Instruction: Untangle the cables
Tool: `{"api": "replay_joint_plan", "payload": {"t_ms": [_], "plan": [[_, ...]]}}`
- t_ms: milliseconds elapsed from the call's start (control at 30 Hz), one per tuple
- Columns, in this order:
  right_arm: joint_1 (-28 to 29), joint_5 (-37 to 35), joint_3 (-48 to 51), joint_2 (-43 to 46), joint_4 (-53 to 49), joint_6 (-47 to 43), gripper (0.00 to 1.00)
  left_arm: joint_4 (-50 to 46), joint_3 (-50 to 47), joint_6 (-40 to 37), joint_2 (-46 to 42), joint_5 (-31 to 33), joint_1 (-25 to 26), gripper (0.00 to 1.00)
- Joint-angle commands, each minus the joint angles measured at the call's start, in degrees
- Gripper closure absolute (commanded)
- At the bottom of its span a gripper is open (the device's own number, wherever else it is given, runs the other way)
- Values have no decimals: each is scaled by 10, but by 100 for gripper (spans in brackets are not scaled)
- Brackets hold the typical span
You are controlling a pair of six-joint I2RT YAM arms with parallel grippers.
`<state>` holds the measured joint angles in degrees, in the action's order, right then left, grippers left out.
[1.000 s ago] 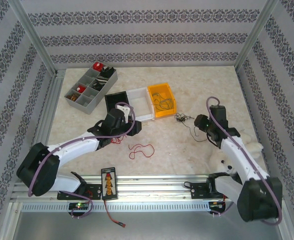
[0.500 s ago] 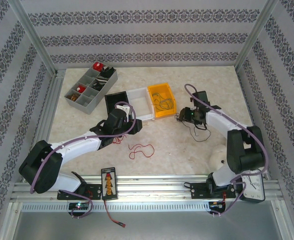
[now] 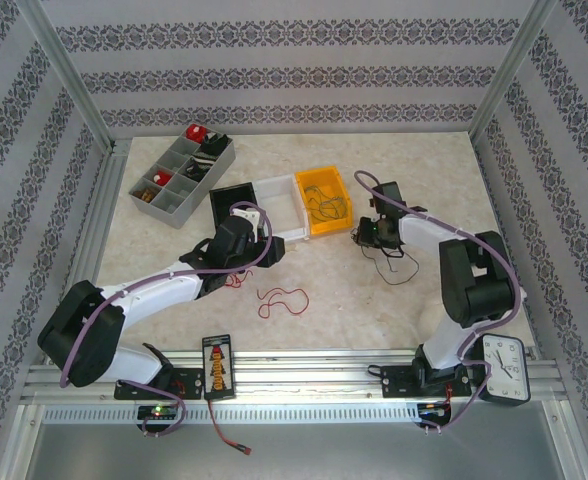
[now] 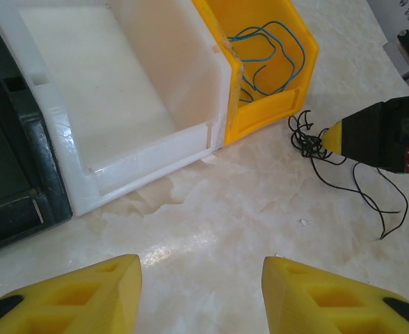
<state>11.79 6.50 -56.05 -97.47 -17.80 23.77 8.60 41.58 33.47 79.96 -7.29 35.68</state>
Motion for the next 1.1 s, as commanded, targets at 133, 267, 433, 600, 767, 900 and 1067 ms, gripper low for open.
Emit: {"api": "replay_joint_plan", "payload": {"t_ms": [133,267,433,600,767,900,1067], "plan": [[2,89,30,106,2,1,100,35,24,-21,29,-63,15,50],[3,215,53,155,14,27,100,84,24,-39,46,-119,28,39],[7,294,84,195,49,71,100,164,13,-38,62,-183,37,35],[28,322,94,215,56,79,100,193,23,-33,82,-208,45,37],[50,329,100,217,74,90,100,217,40,-24,105,-213,55,38],[65,329,97,214,78,92,100,252,43,-8,114,-217,55,39],[74,335,99,215,100,110,100,263,51,4,134,-224,55,46]]}}
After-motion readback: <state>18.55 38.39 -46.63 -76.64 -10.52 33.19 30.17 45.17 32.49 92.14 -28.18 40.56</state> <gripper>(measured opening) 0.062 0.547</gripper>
